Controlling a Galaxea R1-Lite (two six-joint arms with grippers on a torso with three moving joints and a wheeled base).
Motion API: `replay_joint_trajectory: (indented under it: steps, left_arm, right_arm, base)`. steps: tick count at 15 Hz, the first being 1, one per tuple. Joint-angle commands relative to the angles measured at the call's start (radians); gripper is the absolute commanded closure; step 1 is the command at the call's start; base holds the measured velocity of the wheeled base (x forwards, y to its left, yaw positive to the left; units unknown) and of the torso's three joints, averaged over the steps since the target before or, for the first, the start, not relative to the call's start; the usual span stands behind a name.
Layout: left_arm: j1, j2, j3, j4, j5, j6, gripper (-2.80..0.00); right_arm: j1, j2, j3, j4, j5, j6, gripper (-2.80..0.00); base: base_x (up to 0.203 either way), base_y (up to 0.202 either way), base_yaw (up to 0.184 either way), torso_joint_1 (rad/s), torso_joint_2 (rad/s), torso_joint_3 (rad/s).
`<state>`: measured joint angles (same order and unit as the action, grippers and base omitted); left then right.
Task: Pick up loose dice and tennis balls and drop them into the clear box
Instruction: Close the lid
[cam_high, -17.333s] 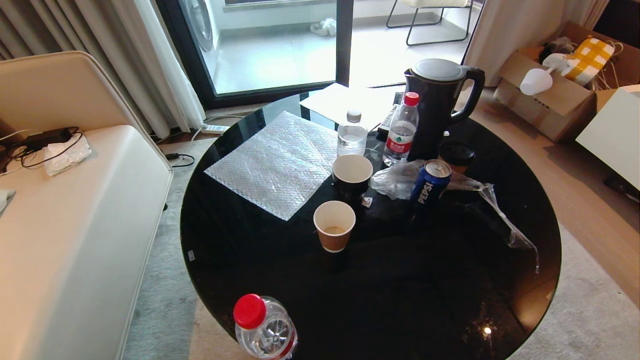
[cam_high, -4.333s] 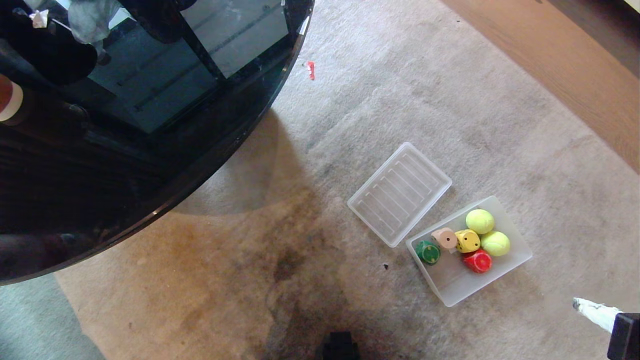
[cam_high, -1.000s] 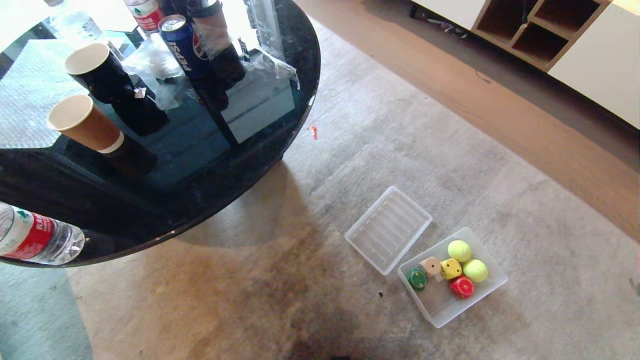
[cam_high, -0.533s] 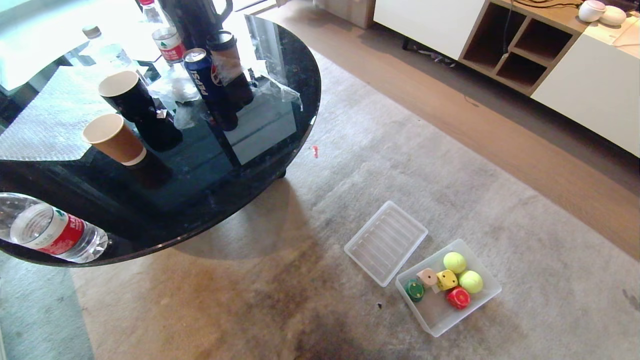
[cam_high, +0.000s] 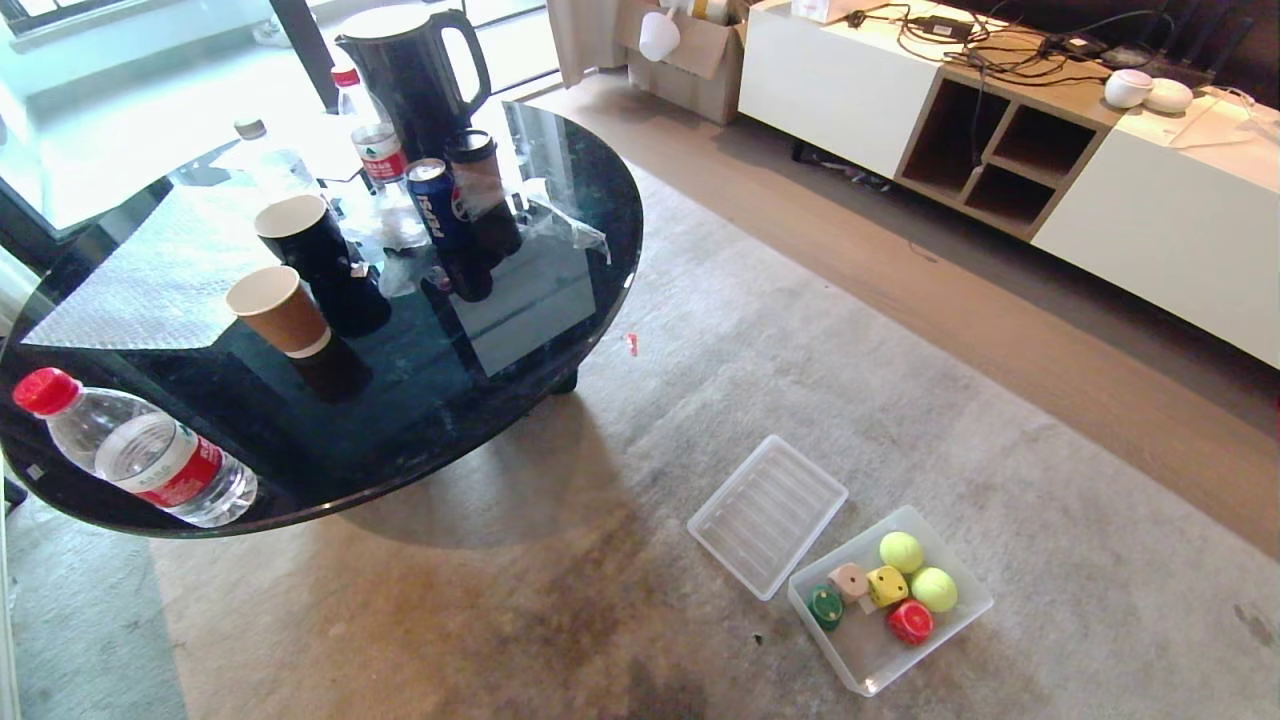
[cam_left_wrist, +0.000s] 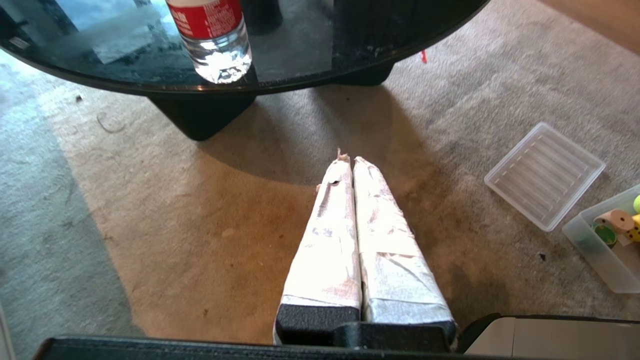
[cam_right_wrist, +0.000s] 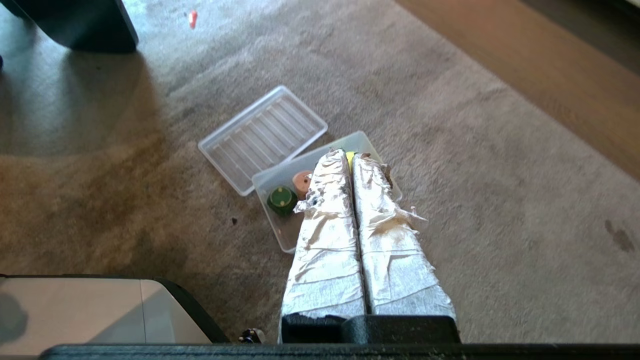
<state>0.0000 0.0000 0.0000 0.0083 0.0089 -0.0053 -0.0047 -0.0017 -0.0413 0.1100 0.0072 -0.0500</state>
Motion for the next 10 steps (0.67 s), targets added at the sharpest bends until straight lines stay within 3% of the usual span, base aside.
replay_joint_trajectory:
  steps: [1, 10]
  left_arm:
    - [0.0, 0.0, 0.0, -0.001, 0.0, -0.001, 0.0]
    - [0.0, 0.0, 0.0, -0.001, 0.0, -0.001, 0.0]
  right_arm:
    - [0.0, 0.0, 0.0, 0.0, 0.0, -0.001, 0.0]
    - [0.0, 0.0, 0.0, 0.0, 0.0, -0.001, 0.0]
  base:
    - [0.0, 0.0, 0.0, 0.002, 0.0, 0.203]
    - [0.0, 0.0, 0.0, 0.004, 0.0, 0.201]
